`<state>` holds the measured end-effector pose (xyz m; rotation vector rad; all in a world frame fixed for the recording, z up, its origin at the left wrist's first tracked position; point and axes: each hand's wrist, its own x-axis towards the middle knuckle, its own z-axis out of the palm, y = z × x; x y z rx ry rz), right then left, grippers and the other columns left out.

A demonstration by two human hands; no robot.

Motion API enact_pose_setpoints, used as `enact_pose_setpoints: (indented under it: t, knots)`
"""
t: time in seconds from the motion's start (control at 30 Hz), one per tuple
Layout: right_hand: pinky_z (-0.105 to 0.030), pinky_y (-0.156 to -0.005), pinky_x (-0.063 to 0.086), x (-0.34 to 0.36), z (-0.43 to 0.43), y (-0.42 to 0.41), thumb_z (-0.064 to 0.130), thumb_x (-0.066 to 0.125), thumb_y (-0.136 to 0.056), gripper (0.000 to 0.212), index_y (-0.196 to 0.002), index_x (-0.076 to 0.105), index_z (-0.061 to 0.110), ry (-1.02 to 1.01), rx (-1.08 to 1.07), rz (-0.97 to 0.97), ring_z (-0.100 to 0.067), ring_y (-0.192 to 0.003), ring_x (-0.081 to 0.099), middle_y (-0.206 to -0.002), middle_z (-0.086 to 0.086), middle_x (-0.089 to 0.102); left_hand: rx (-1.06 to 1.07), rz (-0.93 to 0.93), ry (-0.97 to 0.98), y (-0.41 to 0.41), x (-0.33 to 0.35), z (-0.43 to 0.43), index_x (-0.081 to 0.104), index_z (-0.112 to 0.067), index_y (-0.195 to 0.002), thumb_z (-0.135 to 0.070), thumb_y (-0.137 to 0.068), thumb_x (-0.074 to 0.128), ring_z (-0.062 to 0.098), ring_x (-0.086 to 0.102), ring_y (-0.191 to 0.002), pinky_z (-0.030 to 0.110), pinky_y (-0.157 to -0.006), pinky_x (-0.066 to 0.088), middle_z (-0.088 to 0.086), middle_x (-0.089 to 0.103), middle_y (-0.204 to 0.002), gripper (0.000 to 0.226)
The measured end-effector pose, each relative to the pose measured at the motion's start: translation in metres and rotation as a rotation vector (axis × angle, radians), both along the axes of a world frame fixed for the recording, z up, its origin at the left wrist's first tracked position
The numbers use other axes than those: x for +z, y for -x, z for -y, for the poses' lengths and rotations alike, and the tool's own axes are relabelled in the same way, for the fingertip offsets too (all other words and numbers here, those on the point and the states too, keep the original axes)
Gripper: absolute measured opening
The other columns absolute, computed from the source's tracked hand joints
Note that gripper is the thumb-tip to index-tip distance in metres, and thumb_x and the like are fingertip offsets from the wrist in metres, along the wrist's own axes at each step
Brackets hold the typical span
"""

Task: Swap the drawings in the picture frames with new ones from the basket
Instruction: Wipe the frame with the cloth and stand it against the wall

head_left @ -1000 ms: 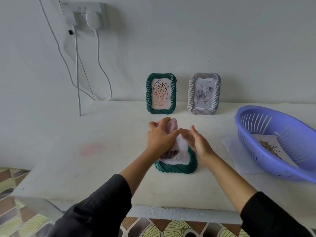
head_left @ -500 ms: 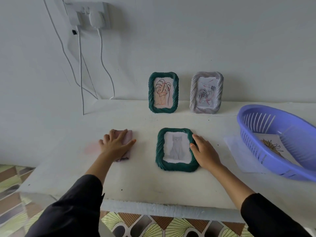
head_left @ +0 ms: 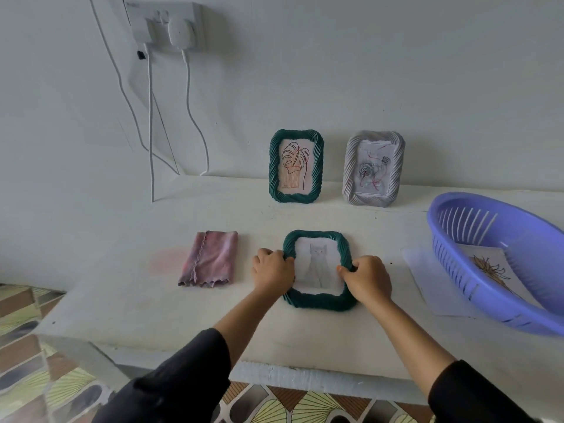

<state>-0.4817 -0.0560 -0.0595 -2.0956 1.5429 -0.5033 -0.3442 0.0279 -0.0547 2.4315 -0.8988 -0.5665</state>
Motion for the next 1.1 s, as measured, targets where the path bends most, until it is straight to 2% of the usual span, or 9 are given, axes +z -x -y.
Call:
enact_pose_setpoints:
  t: [0.1,0.17,0.23,0.37,0.63,0.7,0.77,0.83,1.1]
  knots:
    - [-0.023,-0.046,0.022,0.002,0.008,0.002,0.018,0.067,-0.080,0.045,-0.045,0.039,0.013,-0.173,-0.044,0.199,-0.016,-0.046,0.034,-0.048,-0.004,0.041,0.101,-0.351,0.162,-0.009,0.007,0.000,0.063,-0.008,-0.115,-0.018,-0.089,0.054,0.030,0.056,-0.109,0.039,-0.097,0.049,0.014,0.057,-0.124,0.029]
    - [-0.025,-0.058,0.039,0.004,0.014,0.001,0.013,0.069,-0.080,0.014,-0.073,0.063,0.003,-0.322,-0.046,0.417,-0.020,-0.063,0.053,-0.071,-0.012,0.063,0.127,-0.571,0.306,-0.011,0.015,-0.004,0.052,-0.006,-0.129,-0.007,-0.089,0.058,0.024,0.059,-0.097,0.032,-0.088,0.053,0.015,0.059,-0.123,0.040]
    - [-0.031,-0.067,0.047,0.006,0.017,-0.004,0.008,0.068,-0.081,0.027,-0.106,0.058,0.006,-0.520,-0.060,0.657,-0.025,-0.082,0.059,-0.096,-0.014,0.064,0.143,-0.687,0.393,-0.017,0.017,-0.009,0.040,-0.010,-0.138,0.000,-0.088,0.058,0.026,0.058,-0.094,0.035,-0.084,0.053,0.018,0.057,-0.120,0.054]
    - [-0.029,-0.055,0.041,0.012,0.022,-0.016,0.007,0.064,-0.084,0.022,-0.098,0.049,0.016,-0.732,0.102,0.839,-0.021,-0.068,0.052,-0.079,-0.009,0.059,0.181,-0.857,0.527,-0.035,0.022,-0.018,0.036,-0.019,-0.135,0.008,-0.086,0.053,0.032,0.060,-0.094,0.042,-0.078,0.056,0.021,0.055,-0.118,0.059]
    - [-0.037,-0.095,0.044,0.040,0.033,-0.092,0.005,0.059,-0.084,0.025,-0.109,0.061,0.005,-0.931,0.400,0.862,-0.024,-0.091,0.061,-0.096,-0.008,0.066,0.052,-0.780,0.693,-0.105,0.049,-0.016,0.038,-0.018,-0.125,0.015,-0.083,0.041,0.027,0.054,-0.075,0.032,-0.060,0.049,0.017,0.055,-0.093,0.054]
    - [-0.032,-0.089,0.045,0.052,0.036,-0.119,0.004,0.063,-0.078,0.034,-0.111,0.059,-0.002,-0.925,0.437,0.888,-0.023,-0.089,0.058,-0.092,-0.009,0.061,0.057,-0.745,0.715,-0.131,0.058,-0.014,0.038,-0.020,-0.121,0.015,-0.082,0.040,0.022,0.053,-0.068,0.025,-0.049,0.046,0.012,0.056,-0.087,0.052]
    - [-0.024,-0.070,0.050,0.062,0.040,-0.152,0.000,0.060,-0.081,0.013,-0.093,0.061,0.005,-0.889,0.444,0.891,-0.014,-0.070,0.060,-0.072,-0.001,0.062,0.050,-0.721,0.729,-0.161,0.066,-0.012,0.037,-0.021,-0.118,0.015,-0.082,0.040,0.020,0.053,-0.065,0.025,-0.049,0.045,0.007,0.056,-0.082,0.051]
    - [-0.021,-0.056,0.047,0.069,0.046,-0.185,-0.004,0.054,-0.085,0.019,-0.077,0.056,0.013,-0.854,0.427,0.881,-0.009,-0.057,0.057,-0.057,0.004,0.057,0.053,-0.698,0.740,-0.191,0.069,-0.009,0.036,-0.021,-0.118,0.015,-0.082,0.039,0.020,0.052,-0.066,0.028,-0.053,0.044,0.007,0.055,-0.081,0.051]
    - [-0.024,-0.054,0.035,0.069,0.064,-0.295,-0.003,0.052,-0.085,0.023,-0.071,0.046,0.013,-0.733,0.286,0.817,-0.014,-0.060,0.044,-0.064,-0.002,0.044,0.068,-0.674,0.688,-0.285,0.058,0.021,0.030,-0.020,-0.117,0.016,-0.081,0.039,0.023,0.051,-0.069,0.034,-0.060,0.045,0.010,0.050,-0.081,0.052]
